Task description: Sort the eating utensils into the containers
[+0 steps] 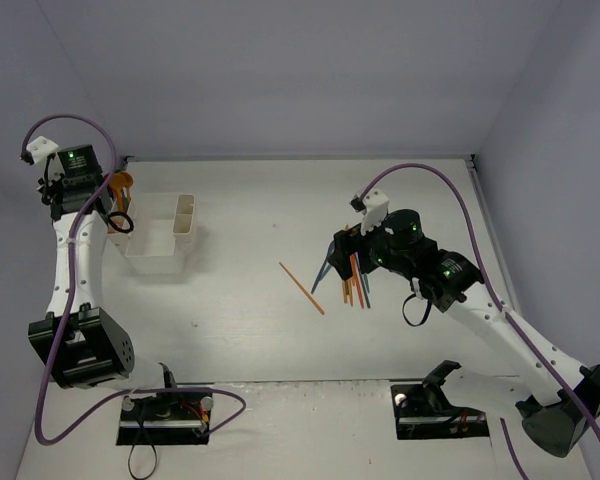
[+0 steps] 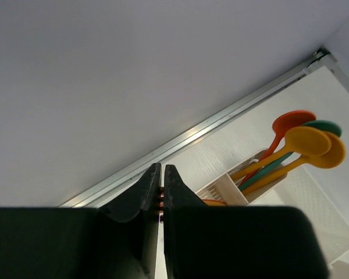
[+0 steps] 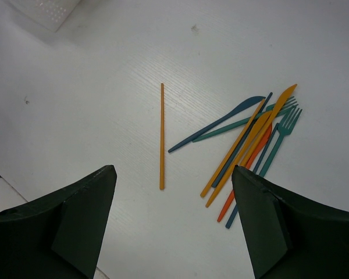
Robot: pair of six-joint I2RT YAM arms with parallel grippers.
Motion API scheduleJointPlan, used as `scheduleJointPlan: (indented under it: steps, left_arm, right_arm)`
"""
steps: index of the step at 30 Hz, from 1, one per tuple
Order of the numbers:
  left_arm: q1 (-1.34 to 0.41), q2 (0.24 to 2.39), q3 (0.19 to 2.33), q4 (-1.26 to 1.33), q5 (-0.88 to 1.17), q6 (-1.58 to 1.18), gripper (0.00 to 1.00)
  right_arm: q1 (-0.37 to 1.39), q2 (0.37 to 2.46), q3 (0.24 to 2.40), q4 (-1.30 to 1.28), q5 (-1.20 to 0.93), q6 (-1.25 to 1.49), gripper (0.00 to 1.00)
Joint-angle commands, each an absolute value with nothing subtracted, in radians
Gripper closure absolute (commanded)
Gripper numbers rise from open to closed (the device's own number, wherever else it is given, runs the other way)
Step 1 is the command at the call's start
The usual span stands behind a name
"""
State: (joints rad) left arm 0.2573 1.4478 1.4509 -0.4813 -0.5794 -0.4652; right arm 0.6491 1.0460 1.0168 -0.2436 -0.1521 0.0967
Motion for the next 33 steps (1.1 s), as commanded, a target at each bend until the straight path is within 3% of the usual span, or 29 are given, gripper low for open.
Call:
scheduleJointPlan:
  steps: [1, 6, 10, 22, 27, 33]
  left_arm:
    - [0.264, 1.438, 1.432, -0.411, -0.579, -0.469, 1.0]
    - [0.264, 1.428, 1.417, -0.408, -0.581, -0.47, 0.99]
    - [0.264, 1.419, 1.414, -0.406, -0.581, -0.465, 0.79]
    - [0.266, 1.283, 1.411, -0.452, -0.513, -0.477, 0.4]
    - [0.233, 1.179, 1.431, -0.478, -0.339, -0.448, 0.3]
    - [0.052, 1.092, 1.398, -0.534, -0.144, -0.375, 0.28]
  right_arm:
    - [0.643, 1.058, 1.019, -0.204, -0.128, 0.088, 0.22]
    - [0.64, 1.062, 1.012, -0.202, -0.118, 0.087, 0.22]
    - [0.64, 1.061, 1.009, -0.202, -0.094, 0.089, 0.22]
    - [0.607, 1.092, 0.993, -0.209, 0.117, 0.187, 0.23]
    - [0.511, 1.173, 0.982, -0.23, 0.15, 0.273, 0.32]
    - [0.402, 1.301, 0.962, -0.228, 0.13, 0.329, 0.48]
